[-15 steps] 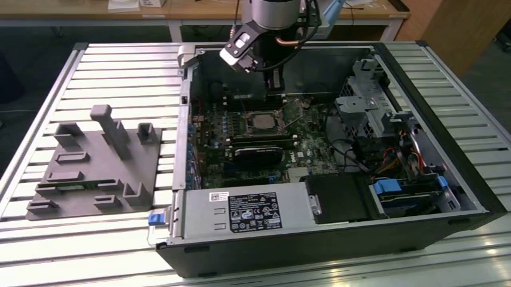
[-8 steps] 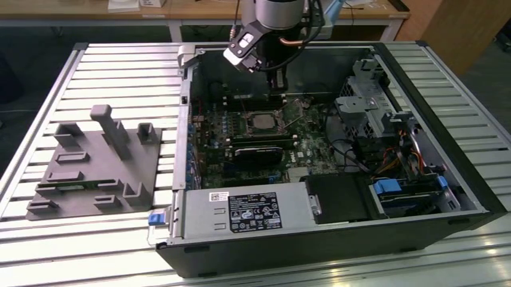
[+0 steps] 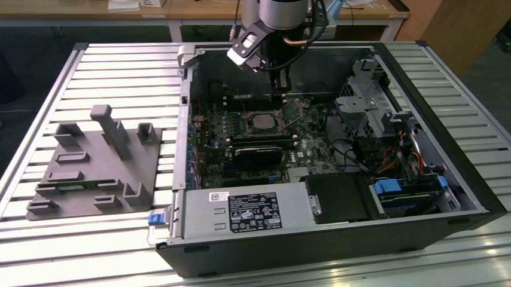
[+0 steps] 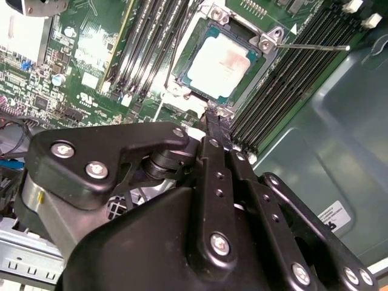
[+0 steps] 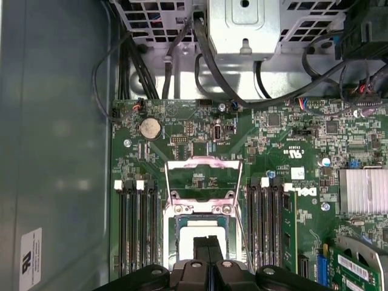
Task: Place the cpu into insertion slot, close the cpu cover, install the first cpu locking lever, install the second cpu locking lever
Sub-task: 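Close the cpu cover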
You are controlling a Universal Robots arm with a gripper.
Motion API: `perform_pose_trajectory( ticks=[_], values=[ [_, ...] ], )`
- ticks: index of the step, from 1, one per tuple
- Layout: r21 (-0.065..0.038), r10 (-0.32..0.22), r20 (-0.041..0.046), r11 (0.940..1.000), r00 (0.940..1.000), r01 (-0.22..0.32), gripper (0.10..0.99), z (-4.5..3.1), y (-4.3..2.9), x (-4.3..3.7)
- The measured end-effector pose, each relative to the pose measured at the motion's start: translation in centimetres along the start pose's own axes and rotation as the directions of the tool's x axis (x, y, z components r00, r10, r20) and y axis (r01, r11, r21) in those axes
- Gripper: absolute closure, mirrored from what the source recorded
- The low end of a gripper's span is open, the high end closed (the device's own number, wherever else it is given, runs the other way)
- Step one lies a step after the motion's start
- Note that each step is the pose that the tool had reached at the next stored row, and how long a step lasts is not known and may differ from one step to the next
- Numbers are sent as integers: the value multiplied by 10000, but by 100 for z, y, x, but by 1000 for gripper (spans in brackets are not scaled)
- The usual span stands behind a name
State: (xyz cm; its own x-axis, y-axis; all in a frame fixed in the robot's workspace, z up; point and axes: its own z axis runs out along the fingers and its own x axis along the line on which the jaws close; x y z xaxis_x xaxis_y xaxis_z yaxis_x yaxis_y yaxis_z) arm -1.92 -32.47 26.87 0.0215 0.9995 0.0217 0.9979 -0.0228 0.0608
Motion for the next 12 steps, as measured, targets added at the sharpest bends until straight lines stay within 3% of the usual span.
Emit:
perform_pose_trajectory(
  ticks=[7,12],
  values=[
    [0,0,0,10000,10000,0,980,5,73,2],
    [0,0,0,10000,10000,0,980,10,166,4]
  ],
)
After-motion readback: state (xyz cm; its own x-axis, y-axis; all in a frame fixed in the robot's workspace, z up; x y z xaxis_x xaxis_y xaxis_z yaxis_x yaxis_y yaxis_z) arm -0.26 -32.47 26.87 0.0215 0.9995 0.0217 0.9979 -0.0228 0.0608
